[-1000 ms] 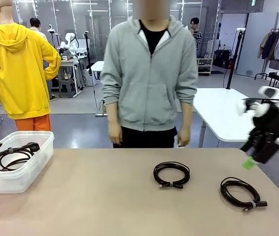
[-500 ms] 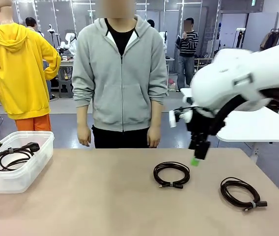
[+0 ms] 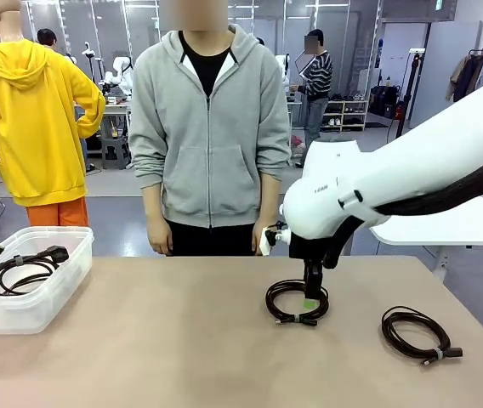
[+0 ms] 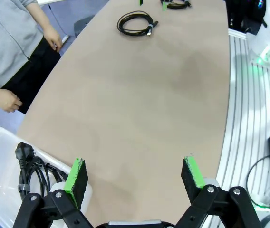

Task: Organize and store the cables.
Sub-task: Place the USB Extension Cable into the Organizing box.

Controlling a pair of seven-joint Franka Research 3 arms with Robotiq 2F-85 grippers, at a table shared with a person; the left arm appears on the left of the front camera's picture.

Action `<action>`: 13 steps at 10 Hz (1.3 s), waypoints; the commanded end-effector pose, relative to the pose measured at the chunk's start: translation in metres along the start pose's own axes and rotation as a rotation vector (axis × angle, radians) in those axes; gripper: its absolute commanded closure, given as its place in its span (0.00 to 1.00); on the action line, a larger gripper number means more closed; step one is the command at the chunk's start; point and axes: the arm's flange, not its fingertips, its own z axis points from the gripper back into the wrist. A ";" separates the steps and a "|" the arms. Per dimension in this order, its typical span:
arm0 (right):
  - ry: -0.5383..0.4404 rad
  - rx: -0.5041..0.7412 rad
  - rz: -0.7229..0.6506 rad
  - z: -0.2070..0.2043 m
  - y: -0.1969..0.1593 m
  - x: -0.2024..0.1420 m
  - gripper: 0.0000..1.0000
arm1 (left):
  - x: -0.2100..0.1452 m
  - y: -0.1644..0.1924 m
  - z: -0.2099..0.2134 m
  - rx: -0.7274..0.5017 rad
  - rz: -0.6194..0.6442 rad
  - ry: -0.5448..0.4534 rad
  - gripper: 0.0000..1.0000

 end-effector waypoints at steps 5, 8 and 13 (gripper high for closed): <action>-0.042 0.011 0.041 -0.054 0.018 0.000 0.00 | 0.001 0.000 0.001 0.001 -0.004 -0.004 0.00; -0.060 -0.014 0.108 -0.066 0.014 -0.002 0.00 | 0.001 0.000 0.001 0.001 -0.004 -0.004 0.00; -0.092 -0.006 0.143 -0.075 0.006 -0.003 0.32 | 0.001 0.000 0.001 0.001 -0.004 -0.004 0.00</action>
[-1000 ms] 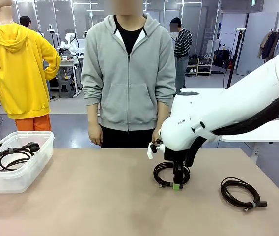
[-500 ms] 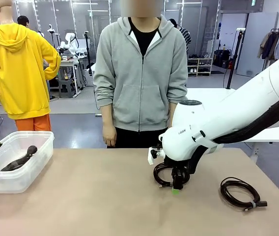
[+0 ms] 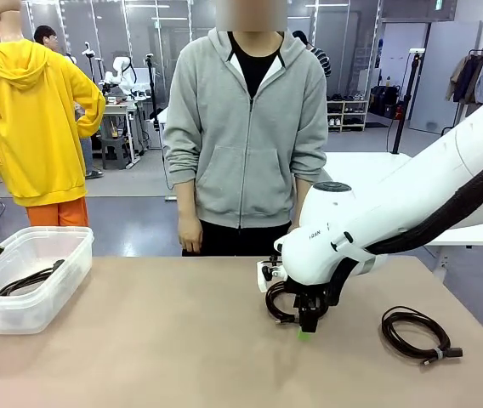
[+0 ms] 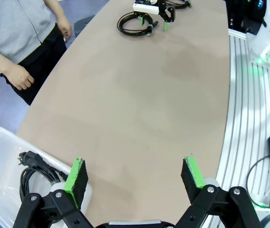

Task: Organize and store the cables.
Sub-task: Place the USB Extension Cable into the Organizing box.

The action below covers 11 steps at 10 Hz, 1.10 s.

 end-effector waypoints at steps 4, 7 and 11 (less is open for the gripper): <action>-0.016 0.006 0.002 -0.002 -0.004 0.001 1.00 | 0.001 0.000 0.001 0.001 -0.004 -0.004 0.00; -0.004 0.015 -0.012 0.000 -0.006 0.003 1.00 | 0.001 0.000 0.001 0.001 -0.004 -0.004 0.00; 0.010 0.019 -0.056 0.028 -0.004 0.002 1.00 | 0.001 0.000 0.001 0.001 -0.004 -0.004 0.00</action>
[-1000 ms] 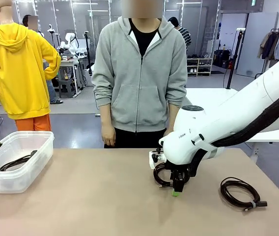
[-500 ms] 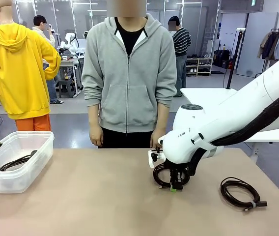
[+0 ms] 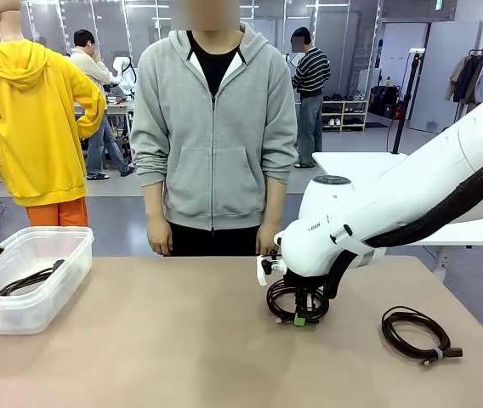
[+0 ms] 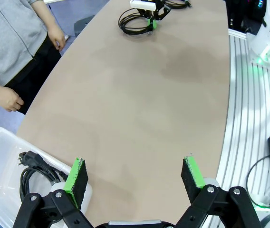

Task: Organize and store the cables.
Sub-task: Place the USB Extension Cable into the Organizing box.

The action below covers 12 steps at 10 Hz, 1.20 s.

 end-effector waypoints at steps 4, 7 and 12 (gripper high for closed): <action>-0.004 -0.002 0.006 -0.005 0.000 0.000 1.00 | 0.001 0.000 0.001 0.001 -0.004 -0.004 0.00; -0.060 -0.020 0.017 0.053 0.022 0.000 0.85 | 0.001 0.000 0.001 0.001 -0.004 -0.004 0.00; -0.042 0.008 0.070 0.069 0.030 0.130 0.85 | 0.001 0.000 0.001 0.001 -0.004 -0.004 0.00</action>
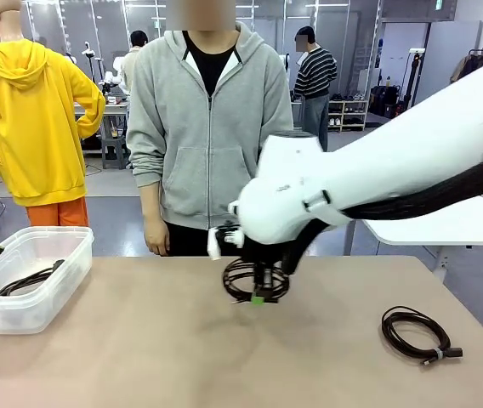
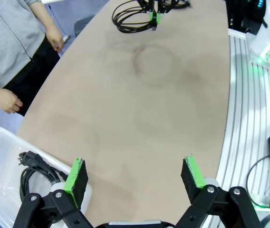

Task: Organize and store the cables.
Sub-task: Place the USB Extension Cable into the Organizing box.

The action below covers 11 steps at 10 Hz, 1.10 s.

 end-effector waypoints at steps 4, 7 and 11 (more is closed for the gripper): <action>0.031 0.024 0.025 -0.053 -0.032 0.110 0.85 | 0.001 0.000 0.001 0.001 -0.003 -0.004 0.00; 0.019 0.069 0.063 -0.091 -0.024 0.128 0.85 | 0.001 0.000 0.001 0.001 -0.003 -0.004 0.00; 0.017 0.076 0.084 -0.093 -0.013 0.127 0.73 | 0.001 0.000 0.001 0.001 -0.003 -0.004 0.00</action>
